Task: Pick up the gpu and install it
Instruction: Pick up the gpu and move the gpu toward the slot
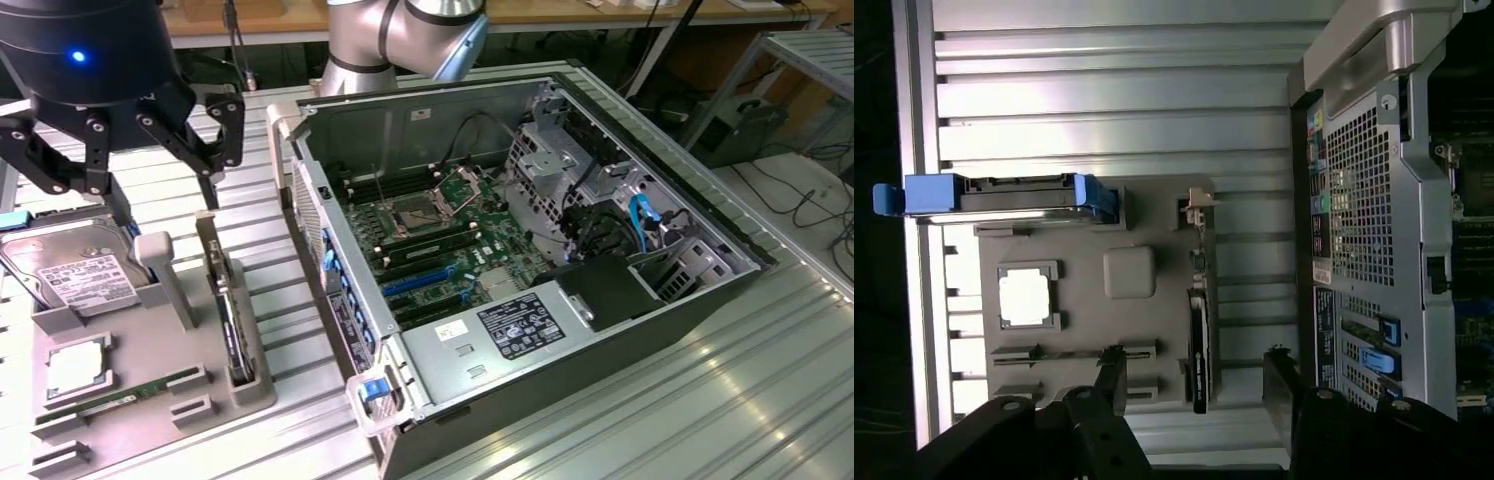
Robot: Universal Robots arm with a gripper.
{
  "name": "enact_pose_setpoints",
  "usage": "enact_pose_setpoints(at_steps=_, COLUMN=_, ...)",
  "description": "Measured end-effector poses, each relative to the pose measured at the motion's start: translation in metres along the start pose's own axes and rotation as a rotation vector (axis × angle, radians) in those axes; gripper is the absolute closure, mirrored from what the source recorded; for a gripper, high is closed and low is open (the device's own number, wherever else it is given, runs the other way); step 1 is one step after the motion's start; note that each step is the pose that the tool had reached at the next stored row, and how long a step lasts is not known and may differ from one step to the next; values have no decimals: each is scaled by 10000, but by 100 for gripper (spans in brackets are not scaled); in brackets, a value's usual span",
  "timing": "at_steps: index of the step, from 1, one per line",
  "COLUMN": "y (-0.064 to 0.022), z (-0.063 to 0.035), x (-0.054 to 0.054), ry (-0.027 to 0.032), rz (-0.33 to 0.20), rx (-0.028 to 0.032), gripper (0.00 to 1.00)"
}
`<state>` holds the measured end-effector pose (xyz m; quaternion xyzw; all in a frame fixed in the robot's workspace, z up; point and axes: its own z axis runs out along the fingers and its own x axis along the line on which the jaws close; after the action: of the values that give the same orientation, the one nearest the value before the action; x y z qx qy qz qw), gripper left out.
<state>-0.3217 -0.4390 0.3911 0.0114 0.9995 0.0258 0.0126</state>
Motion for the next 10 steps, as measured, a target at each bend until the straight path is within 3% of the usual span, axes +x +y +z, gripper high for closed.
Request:
enact_pose_setpoints(at_steps=3, y=-3, z=62, x=1, ry=27, rz=-215, rx=12, gripper=34)
enact_pose_setpoints(at_steps=5, y=-5, z=85, x=0, ry=28, rz=-218, rx=77, gripper=34)
enact_pose_setpoints(at_steps=10, y=-7, z=134, x=2, ry=28, rz=-218, rx=77, gripper=34)
